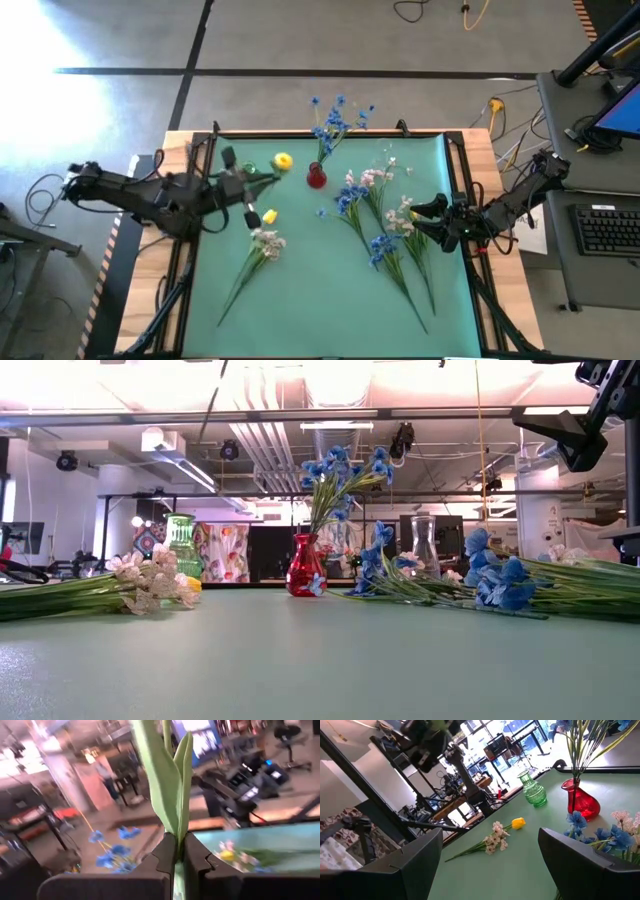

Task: Sort flowers into vase by color
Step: Put the left yellow flower into the green vase

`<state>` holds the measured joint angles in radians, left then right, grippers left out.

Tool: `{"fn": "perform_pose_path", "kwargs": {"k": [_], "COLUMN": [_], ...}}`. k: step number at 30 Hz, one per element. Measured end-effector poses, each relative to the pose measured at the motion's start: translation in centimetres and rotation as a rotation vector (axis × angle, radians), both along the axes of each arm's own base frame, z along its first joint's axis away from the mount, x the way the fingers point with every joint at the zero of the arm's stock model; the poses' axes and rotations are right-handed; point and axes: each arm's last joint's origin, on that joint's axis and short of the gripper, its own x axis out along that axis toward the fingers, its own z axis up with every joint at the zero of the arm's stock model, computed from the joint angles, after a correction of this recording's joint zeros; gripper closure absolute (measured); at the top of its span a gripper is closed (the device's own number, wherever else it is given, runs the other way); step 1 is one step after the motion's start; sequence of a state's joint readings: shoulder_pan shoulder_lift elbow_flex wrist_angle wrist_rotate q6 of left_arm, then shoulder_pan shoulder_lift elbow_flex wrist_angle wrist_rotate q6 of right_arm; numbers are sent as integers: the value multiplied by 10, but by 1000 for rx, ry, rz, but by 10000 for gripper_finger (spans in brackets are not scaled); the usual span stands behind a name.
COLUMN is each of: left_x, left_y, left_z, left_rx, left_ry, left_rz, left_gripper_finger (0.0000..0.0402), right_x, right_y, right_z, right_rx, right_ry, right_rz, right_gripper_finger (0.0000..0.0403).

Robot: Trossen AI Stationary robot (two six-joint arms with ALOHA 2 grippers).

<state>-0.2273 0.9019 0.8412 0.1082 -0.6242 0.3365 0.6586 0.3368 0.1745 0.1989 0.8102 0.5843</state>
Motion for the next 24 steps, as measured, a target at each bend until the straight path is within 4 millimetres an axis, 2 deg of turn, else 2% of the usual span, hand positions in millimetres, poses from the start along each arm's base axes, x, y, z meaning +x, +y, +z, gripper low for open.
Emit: {"fn": "perform_pose_path", "kwargs": {"k": [6,12,17,24], "left_x": [-39,-67,-78,-83], "left_y": [24,45,53,59], "left_z": [-25,-58,-79,-90], "left_rx": [117,109,92,53], "left_ry": [-194,-301,-307,-325], "left_rz": [102,318,384,472], "left_gripper_finger": [401,401,401,401], "right_x": [0,0,0,0], "right_y": [0,0,0,0], "right_z": [0,0,0,0], "right_rx": [0,0,0,0], "right_ry": [0,0,0,0], "right_rz": [-1,-2,-2,-2], "right_gripper_finger": [83,83,83,83]}}
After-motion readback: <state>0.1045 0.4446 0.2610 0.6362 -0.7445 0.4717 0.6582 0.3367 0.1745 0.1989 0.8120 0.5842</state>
